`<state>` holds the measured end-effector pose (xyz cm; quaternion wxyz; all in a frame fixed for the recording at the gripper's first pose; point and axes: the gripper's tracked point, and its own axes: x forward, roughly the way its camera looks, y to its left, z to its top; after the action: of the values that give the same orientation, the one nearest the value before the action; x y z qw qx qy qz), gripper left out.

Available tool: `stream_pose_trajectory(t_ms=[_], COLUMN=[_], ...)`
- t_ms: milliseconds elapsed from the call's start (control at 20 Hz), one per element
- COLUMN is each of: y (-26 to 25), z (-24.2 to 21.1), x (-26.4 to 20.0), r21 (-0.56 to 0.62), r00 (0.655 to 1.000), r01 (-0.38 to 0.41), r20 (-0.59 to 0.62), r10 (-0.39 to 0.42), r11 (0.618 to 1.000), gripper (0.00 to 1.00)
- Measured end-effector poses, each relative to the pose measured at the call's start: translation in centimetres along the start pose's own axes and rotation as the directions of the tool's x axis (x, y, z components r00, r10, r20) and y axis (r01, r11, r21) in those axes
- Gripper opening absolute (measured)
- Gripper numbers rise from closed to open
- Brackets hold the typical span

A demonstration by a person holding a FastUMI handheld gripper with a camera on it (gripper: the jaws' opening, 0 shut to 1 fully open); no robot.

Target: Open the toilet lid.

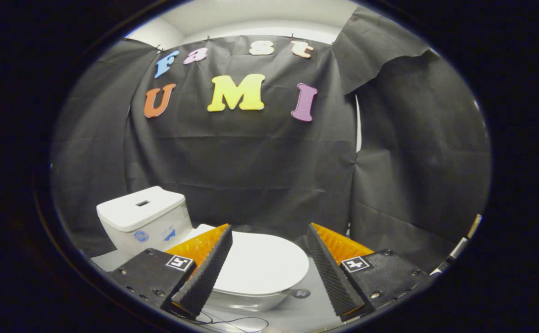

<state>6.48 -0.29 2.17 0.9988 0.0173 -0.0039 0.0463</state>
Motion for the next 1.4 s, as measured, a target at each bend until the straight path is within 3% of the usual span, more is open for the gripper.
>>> stream_pose_trajectory(t_ms=[250, 550, 850, 1000, 1150, 1400], y=[-1.9, -4.7, -7.7, -8.9, -9.7, -10.7], z=[-1.1, -7.8, -14.8, -17.2, -19.9, -23.7], x=[4.2, 8.8, 11.4, 11.6, 12.0, 11.6], r21=[0.1, 0.321, 0.543, 0.635, 0.702, 0.757], r00=[0.998, 0.977, 0.943, 0.924, 0.903, 0.868], r01=[-0.048, -0.036, 0.087, 0.133, 0.193, 0.266], r20=[-0.03, -0.187, -0.316, -0.358, -0.401, -0.458], r10=[0.052, 0.1, 0.108, 0.137, 0.157, 0.194], r11=[0.994, 0.946, 0.835, 0.761, 0.686, 0.597], gripper=[1.0, 0.99, 1.0, 1.0, 0.99, 0.98])
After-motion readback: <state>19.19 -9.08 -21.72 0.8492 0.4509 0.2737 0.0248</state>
